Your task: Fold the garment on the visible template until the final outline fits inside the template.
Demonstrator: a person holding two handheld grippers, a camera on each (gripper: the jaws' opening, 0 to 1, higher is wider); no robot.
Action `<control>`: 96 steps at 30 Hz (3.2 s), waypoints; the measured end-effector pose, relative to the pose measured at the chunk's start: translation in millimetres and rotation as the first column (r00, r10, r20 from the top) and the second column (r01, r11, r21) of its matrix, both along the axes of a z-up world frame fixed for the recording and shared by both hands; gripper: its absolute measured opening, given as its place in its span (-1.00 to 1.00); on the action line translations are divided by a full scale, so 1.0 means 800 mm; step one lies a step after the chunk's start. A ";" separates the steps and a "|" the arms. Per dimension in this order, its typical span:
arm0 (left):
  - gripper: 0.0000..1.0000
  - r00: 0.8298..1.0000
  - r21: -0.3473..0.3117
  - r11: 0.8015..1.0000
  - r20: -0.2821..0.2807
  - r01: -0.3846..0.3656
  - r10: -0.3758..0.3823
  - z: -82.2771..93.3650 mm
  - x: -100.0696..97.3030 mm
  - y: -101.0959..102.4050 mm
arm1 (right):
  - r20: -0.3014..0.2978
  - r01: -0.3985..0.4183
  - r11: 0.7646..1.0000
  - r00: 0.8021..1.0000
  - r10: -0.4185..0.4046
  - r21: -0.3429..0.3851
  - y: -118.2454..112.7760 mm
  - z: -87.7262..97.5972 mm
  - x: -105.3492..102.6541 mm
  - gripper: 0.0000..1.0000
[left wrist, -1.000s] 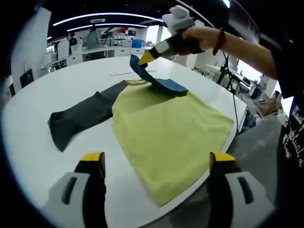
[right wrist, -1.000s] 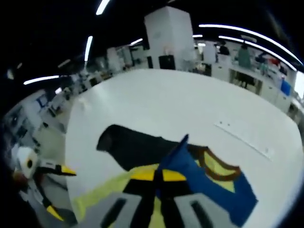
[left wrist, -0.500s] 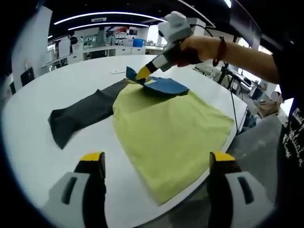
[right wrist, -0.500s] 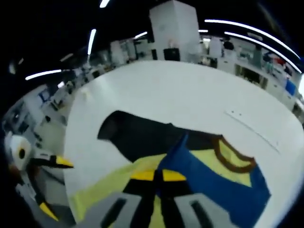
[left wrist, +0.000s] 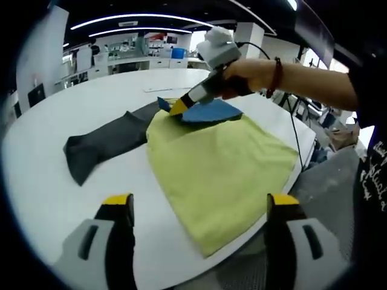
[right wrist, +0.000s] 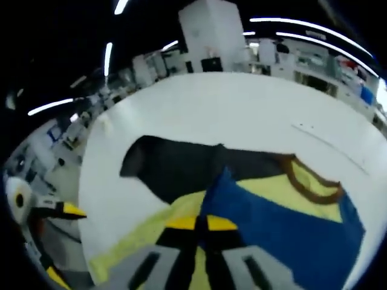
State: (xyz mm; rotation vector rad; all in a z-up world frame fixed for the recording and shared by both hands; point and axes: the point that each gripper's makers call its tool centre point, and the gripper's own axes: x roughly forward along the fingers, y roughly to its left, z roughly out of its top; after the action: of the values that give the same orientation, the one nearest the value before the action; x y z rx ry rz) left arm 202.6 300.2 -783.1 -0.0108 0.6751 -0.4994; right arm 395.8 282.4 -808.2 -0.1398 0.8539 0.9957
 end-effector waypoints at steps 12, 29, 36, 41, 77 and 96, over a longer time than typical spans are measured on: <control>0.97 0.999 0.010 0.999 0.018 -0.050 0.050 0.003 0.005 0.011 | 0.007 0.022 1.000 1.000 -0.022 0.013 -0.011 0.003 -0.002 -0.18; 0.98 0.994 -0.008 0.997 0.076 -0.074 0.074 0.022 0.018 0.022 | 0.069 0.084 0.996 0.994 -0.082 -0.018 -0.089 0.008 0.013 0.53; 0.98 0.995 -0.003 0.997 0.071 -0.076 0.076 0.022 0.017 0.023 | 0.083 0.131 0.990 0.988 -0.128 -0.041 -0.141 0.007 0.028 0.51; 0.98 0.995 -0.004 0.997 0.070 -0.073 0.073 0.023 0.018 0.021 | 0.083 0.185 0.982 0.980 -0.182 -0.028 -0.175 0.012 0.032 0.47; 0.94 0.997 -0.001 0.999 0.060 -0.042 0.042 0.022 0.024 0.010 | 0.087 0.340 0.935 0.939 -0.333 -0.099 -0.347 -0.025 0.028 -0.69; 0.91 0.999 0.018 0.999 0.038 -0.035 0.035 0.016 0.024 0.011 | 0.023 0.373 0.927 0.928 -0.372 -0.038 -0.333 -0.046 0.036 -0.95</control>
State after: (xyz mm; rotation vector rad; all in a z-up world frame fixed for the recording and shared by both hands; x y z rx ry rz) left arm 222.2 308.7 -770.3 0.0042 0.6419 -0.4585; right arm 424.5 16.2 -844.6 -0.0177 0.8484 0.6187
